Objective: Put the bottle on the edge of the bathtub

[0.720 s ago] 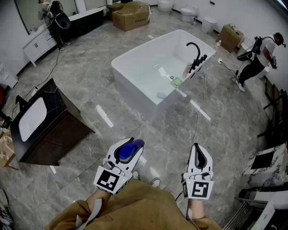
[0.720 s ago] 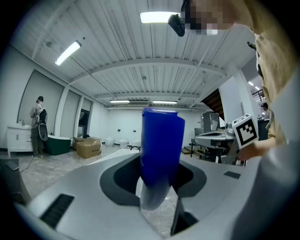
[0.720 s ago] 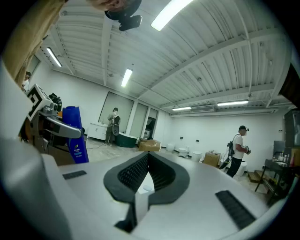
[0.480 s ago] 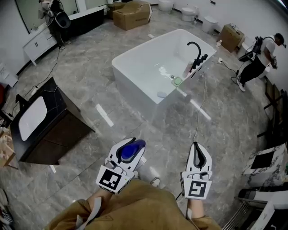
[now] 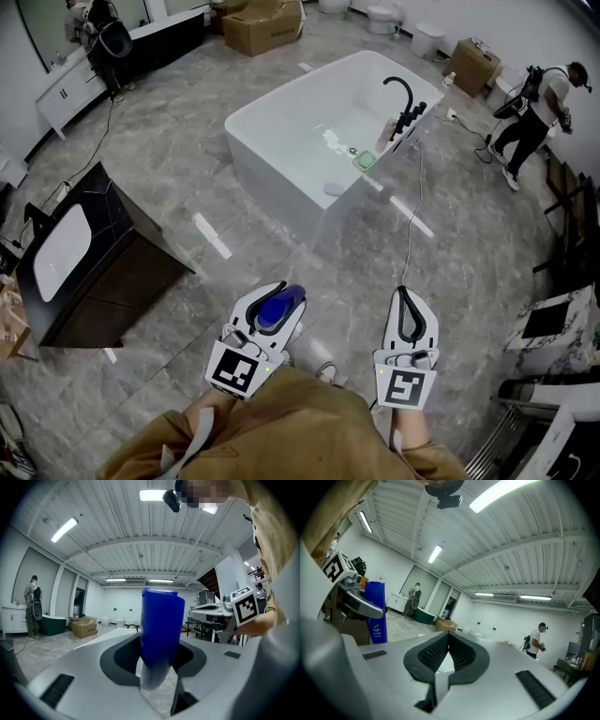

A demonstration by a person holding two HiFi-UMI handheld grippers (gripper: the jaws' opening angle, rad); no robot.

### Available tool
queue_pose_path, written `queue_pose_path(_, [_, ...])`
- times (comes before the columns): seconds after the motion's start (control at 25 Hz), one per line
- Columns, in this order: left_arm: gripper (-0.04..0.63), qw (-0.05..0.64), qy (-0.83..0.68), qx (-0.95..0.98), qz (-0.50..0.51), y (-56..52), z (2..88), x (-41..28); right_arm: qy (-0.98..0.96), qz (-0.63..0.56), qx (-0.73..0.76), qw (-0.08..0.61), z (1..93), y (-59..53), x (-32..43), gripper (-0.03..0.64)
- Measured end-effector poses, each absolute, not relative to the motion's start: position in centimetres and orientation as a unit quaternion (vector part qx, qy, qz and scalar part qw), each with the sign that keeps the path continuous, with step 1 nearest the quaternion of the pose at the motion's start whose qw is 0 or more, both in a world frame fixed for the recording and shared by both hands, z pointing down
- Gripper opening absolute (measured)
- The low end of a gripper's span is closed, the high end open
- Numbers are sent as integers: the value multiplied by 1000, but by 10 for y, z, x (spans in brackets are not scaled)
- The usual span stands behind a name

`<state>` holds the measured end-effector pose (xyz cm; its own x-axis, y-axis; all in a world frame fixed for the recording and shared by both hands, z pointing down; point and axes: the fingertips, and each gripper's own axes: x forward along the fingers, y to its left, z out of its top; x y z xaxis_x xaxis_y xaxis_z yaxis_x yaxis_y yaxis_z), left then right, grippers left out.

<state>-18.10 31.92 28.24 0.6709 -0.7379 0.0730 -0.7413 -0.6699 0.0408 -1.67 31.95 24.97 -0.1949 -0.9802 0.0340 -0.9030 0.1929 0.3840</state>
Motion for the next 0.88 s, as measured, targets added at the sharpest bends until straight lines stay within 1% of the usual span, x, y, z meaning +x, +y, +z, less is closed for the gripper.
queue_pose_path(0.36, [160, 21, -385, 923, 11, 312, 283, -200, -754, -179, 610, 166, 255, 314, -54, 3])
queue_pose_path(0.52, [160, 18, -373, 927, 8, 310, 282, -203, -747, -185, 601, 215, 263, 315, -63, 3])
queue_pose_path(0.6, [160, 17, -368, 929, 4, 309, 282, -201, -745, -187, 599, 227, 265, 315, -66, 3])
queue_pose_path(0.88, [160, 22, -356, 934, 2, 303, 284, -193, -748, -179, 600, 221, 270, 311, -67, 3])
